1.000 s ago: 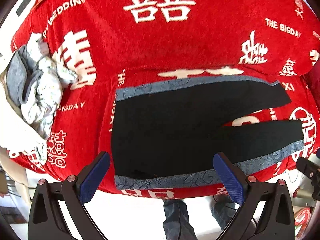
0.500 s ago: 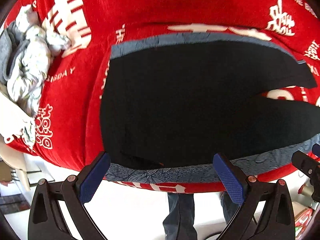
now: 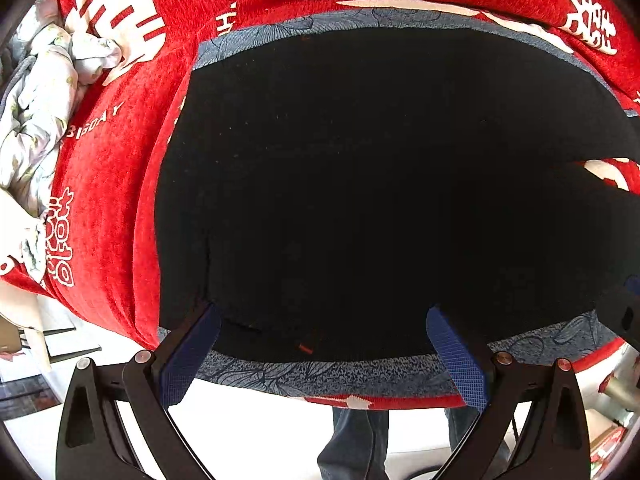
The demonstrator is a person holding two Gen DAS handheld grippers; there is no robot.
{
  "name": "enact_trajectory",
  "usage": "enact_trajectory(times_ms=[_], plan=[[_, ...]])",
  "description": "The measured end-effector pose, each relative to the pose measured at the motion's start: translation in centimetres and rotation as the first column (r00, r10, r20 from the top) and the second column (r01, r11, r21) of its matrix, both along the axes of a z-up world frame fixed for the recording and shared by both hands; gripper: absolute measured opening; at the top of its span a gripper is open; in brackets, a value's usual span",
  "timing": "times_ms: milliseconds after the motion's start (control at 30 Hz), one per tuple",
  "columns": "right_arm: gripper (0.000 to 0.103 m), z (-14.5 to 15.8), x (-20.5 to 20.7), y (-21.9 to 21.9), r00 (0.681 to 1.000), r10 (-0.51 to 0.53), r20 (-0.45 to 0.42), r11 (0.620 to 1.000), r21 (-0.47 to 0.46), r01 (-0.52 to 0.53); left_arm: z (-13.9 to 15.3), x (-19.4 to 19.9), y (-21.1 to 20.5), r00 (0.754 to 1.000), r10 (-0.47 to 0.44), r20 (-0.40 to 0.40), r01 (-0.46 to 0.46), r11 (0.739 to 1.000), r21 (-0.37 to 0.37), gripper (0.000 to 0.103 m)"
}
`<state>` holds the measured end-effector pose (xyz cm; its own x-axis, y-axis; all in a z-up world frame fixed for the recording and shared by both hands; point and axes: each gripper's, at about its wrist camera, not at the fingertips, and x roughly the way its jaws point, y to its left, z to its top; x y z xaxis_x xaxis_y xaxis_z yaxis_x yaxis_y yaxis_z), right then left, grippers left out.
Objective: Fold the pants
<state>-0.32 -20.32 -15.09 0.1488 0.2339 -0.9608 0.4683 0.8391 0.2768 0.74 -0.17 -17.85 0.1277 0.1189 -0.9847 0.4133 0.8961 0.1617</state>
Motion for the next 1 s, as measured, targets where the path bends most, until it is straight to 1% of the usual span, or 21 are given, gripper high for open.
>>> enact_trajectory(times_ms=[67, 133, 167, 233, 300, 333, 367, 400, 433, 467, 500, 567, 700, 733, 833, 867, 933, 1000], plan=[[0.103, -0.2, 0.2, 0.2, 1.0, -0.003, 0.025, 0.999, 0.039, 0.002, 0.1, 0.0, 0.1, 1.0, 0.004, 0.003, -0.004, 1.0, -0.011, 0.103], [0.103, -0.2, 0.2, 0.4, 0.998, -0.007, 0.057, 0.996, 0.092, 0.002, 0.2, 0.0, 0.5, 1.0, 0.006, 0.007, -0.006, 0.999, -0.039, 0.103], [0.103, -0.2, 0.2, 0.6, 0.997, -0.011, 0.075, 0.992, 0.128, 0.001, 0.4, 0.1, 0.9, 1.0, 0.015, 0.011, -0.014, 0.997, -0.07, 0.103], [0.103, -0.5, 0.1, 0.9, 0.992, -0.031, 0.12, 0.971, 0.241, 0.002, 0.6, 0.3, 2.3, 0.999, 0.045, 0.006, -0.044, 0.989, -0.143, 0.103], [0.103, -1.2, -0.5, 1.3, 0.985, -0.06, 0.159, 0.926, 0.378, -0.004, 0.7, 0.4, 3.9, 0.997, 0.072, -0.018, -0.074, 0.973, -0.218, 0.103], [0.1, -1.8, -0.9, 1.7, 0.984, -0.068, 0.165, 0.893, 0.45, -0.013, 0.6, 0.3, 4.9, 0.996, 0.084, -0.044, -0.092, 0.959, -0.267, 0.103], [0.097, -2.4, -1.5, 2.0, 0.985, -0.07, 0.16, 0.87, 0.493, -0.018, 0.5, 0.1, 5.7, 0.993, 0.093, -0.07, -0.109, 0.947, -0.302, 0.103], [0.09, -3.4, -2.2, 2.6, 0.988, -0.064, 0.141, 0.844, 0.536, -0.022, 0.3, -0.1, 6.8, 0.988, 0.111, -0.107, -0.142, 0.928, -0.345, 0.103], [0.083, -4.3, -2.7, 3.0, 0.991, -0.057, 0.124, 0.831, 0.556, -0.022, 0.0, -0.3, 7.7, 0.983, 0.126, -0.137, -0.169, 0.912, -0.374, 0.103], [0.081, -5.2, -3.5, 3.5, 0.993, -0.048, 0.104, 0.817, 0.576, -0.02, -0.2, -0.6, 8.7, 0.976, 0.141, -0.166, -0.197, 0.896, -0.398, 0.103], [0.081, -6.1, -4.1, 3.9, 0.996, -0.043, 0.083, 0.806, 0.592, -0.015, -0.5, -0.8, 9.3, 0.972, 0.148, -0.182, -0.212, 0.887, -0.411, 0.103], [0.081, -7.7, -5.3, 4.2, 0.997, -0.05, 0.055, 0.801, 0.599, 0.007, -1.1, -1.5, 10.5, 0.964, 0.159, -0.215, -0.241, 0.867, -0.436, 0.103], [0.081, -10.2, -5.7, 3.9, 0.993, -0.107, 0.054, 0.797, 0.601, 0.053, -2.3, -2.5, 11.4, 0.95, 0.163, -0.265, -0.273, 0.846, -0.458, 0.103], [0.081, -10.5, -5.7, 3.7, 0.991, -0.121, 0.06, 0.794, 0.605, 0.061, -2.6, -2.6, 11.5, 0.948, 0.165, -0.273, -0.28, 0.84, -0.464, 0.103], [0.081, -10.8, -5.2, 3.5, 0.987, -0.143, 0.077, 0.767, 0.639, 0.061, -3.3, -3.0, 11.8, 0.942, 0.174, -0.287, -0.299, 0.825, -0.48, 0.103], [0.081, -10.6, -5.3, 3.7, 0.986, -0.141, 0.089, 0.767, 0.64, 0.052, -3.5, -3.1, 12.0, 0.939, 0.18, -0.293, -0.308, 0.819, -0.484, 0.103], [0.081, -10.4, -5.3, 4.2, 0.983, -0.14, 0.118, 0.767, 0.641, 0.032, -4.0, -3.0, 12.5, 0.928, 0.207, -0.311, -0.344, 0.8, -0.491, 0.103], [0.081, -10.3, -5.6, 4.0, 0.976, -0.174, 0.13, 0.748, 0.662, 0.045, -4.4, -2.7, 13.2, 0.915, 0.242, -0.324, -0.383, 0.776, -0.501, 0.103]])
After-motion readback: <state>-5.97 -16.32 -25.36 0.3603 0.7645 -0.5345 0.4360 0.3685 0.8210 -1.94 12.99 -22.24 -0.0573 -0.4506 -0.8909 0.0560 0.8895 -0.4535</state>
